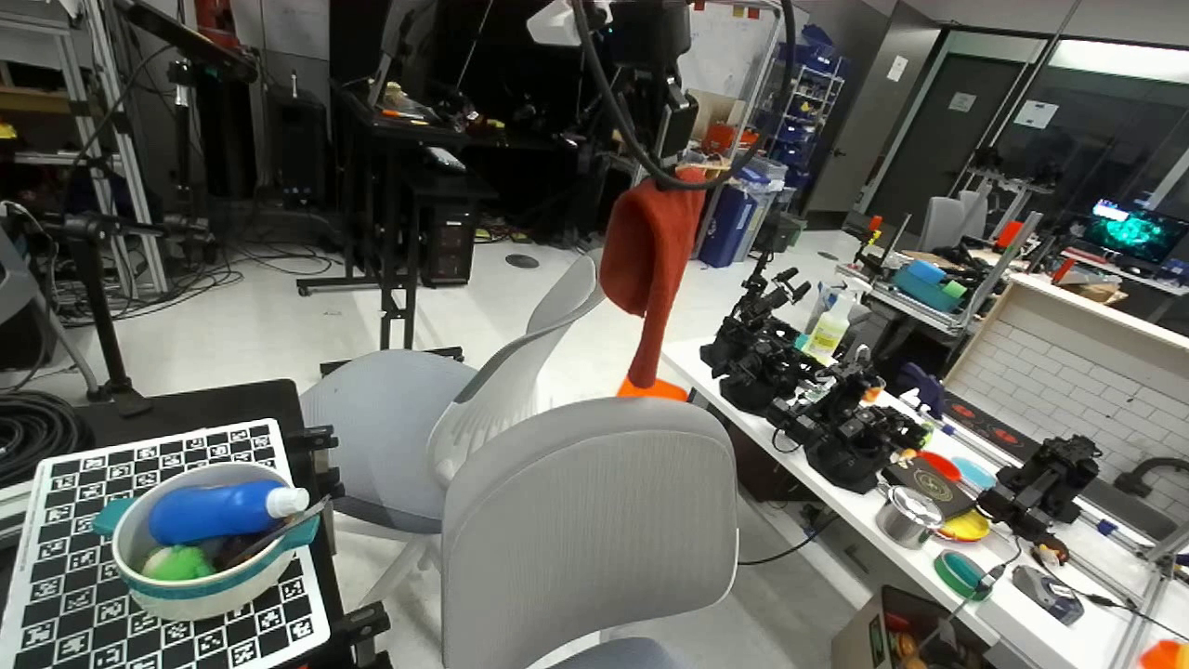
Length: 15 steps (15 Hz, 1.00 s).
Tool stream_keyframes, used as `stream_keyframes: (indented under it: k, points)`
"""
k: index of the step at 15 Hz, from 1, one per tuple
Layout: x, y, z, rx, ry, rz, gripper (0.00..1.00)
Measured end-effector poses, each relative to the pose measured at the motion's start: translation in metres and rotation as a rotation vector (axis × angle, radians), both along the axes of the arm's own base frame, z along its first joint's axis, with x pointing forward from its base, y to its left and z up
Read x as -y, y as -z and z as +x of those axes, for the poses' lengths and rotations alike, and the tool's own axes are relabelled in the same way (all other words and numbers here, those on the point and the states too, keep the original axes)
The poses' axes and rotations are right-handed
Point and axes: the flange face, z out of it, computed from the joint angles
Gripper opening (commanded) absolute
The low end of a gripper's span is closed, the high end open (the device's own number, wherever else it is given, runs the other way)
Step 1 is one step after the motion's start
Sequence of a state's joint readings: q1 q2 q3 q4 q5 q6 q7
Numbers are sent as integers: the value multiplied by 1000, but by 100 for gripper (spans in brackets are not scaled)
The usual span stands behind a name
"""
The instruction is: Move the orange towel to the chair on the left then back to the right
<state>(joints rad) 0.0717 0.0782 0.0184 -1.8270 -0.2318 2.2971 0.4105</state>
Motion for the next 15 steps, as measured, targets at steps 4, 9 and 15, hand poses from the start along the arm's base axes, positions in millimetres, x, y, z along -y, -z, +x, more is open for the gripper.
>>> stream_keyframes:
  k: [4, 9, 15]
  points:
    - [-60, -20, 33, 46, -84, 14, 2]
    - [-127, 7, 41, 8, -176, 15, 2]
    - [-159, 105, 49, -121, -218, -15, 2]
